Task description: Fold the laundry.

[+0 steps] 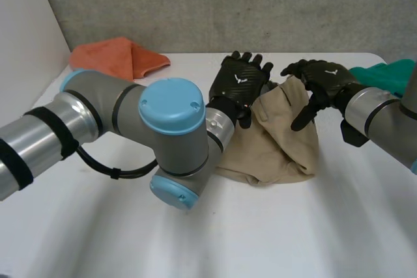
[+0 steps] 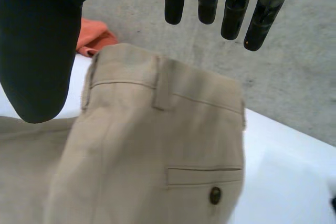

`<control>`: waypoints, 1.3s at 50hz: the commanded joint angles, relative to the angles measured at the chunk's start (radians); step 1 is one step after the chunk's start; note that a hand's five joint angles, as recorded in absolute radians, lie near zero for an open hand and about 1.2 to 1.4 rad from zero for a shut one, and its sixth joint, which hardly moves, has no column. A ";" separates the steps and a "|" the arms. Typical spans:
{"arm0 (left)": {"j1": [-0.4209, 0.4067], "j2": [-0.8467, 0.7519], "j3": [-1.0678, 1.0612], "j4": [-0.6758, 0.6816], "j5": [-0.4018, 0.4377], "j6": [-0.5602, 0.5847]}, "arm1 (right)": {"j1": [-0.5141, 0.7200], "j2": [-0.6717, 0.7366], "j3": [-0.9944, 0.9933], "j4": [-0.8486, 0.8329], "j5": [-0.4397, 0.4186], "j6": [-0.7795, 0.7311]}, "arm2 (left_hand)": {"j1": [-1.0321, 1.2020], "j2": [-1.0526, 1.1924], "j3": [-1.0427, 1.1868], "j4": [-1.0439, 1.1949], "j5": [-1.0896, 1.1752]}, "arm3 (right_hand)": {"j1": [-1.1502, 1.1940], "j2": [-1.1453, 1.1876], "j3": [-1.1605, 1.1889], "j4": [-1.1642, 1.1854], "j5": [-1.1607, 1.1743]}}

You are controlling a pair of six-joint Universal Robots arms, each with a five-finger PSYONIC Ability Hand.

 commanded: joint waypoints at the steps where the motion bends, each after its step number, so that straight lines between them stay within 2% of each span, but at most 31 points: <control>1: 0.005 -0.107 0.075 0.023 0.061 0.013 | -0.018 -0.013 0.001 0.003 0.043 -0.005 | 0.081 0.068 0.061 0.070 0.052 | -0.031 -0.049 -0.039 -0.063 -0.069; 12: 0.011 -0.225 0.167 0.165 0.109 0.065 | -0.077 -0.027 0.049 0.000 0.046 -0.045 | 0.274 0.261 0.255 0.263 0.246 | -0.031 -0.049 -0.039 -0.063 -0.069; 19: 0.014 -0.319 0.280 0.166 0.127 0.064 | -0.090 -0.028 0.069 -0.003 0.044 -0.056 | 0.462 0.449 0.443 0.451 0.434 | -0.031 -0.049 -0.039 -0.063 -0.069; 23: 0.019 -0.365 0.329 0.166 0.135 0.064 | -0.094 -0.028 0.075 -0.011 0.044 -0.057 | 0.665 0.652 0.645 0.654 0.636 | -0.031 -0.049 -0.039 -0.063 -0.069; 28: 0.022 -0.367 0.328 0.169 0.112 0.064 | -0.113 -0.028 0.075 -0.014 0.044 -0.074 | 1.204 1.191 1.184 1.193 1.175 | -0.031 -0.049 -0.039 -0.063 -0.069; 31: 0.022 -0.350 0.304 0.171 0.081 0.067 | -0.117 -0.030 0.064 -0.013 0.043 -0.086 | 1.205 1.192 1.186 1.194 1.176 | -0.031 -0.049 -0.039 -0.063 -0.069; 36: 0.023 -0.220 0.146 0.174 0.018 0.089 | -0.114 -0.030 0.030 -0.008 0.032 -0.094 | 1.205 1.192 1.186 1.194 1.176 | -0.031 -0.049 -0.039 -0.063 -0.069; 46: 0.040 0.073 -0.280 0.174 0.009 0.126 | -0.100 -0.001 -0.086 0.086 0.024 -0.089 | 1.205 1.192 1.186 1.194 1.176 | -0.031 -0.049 -0.039 -0.063 -0.069; 53: 0.042 0.123 -0.402 0.165 0.004 0.126 | -0.004 0.096 -0.151 0.096 0.000 -0.077 | 1.205 1.192 1.186 1.194 1.176 | -0.031 -0.049 -0.039 -0.063 -0.069; 62: 0.055 0.127 -0.433 0.142 -0.163 0.131 | 0.074 0.282 -0.229 0.089 -0.013 -0.085 | 1.205 1.192 1.186 1.194 1.176 | -0.031 -0.049 -0.039 -0.063 -0.069; 65: 0.054 0.138 -0.440 0.117 -0.175 0.131 | 0.082 0.341 -0.258 0.084 -0.002 -0.092 | 0.922 0.909 0.902 0.911 0.893 | -0.031 -0.049 -0.039 -0.063 -0.069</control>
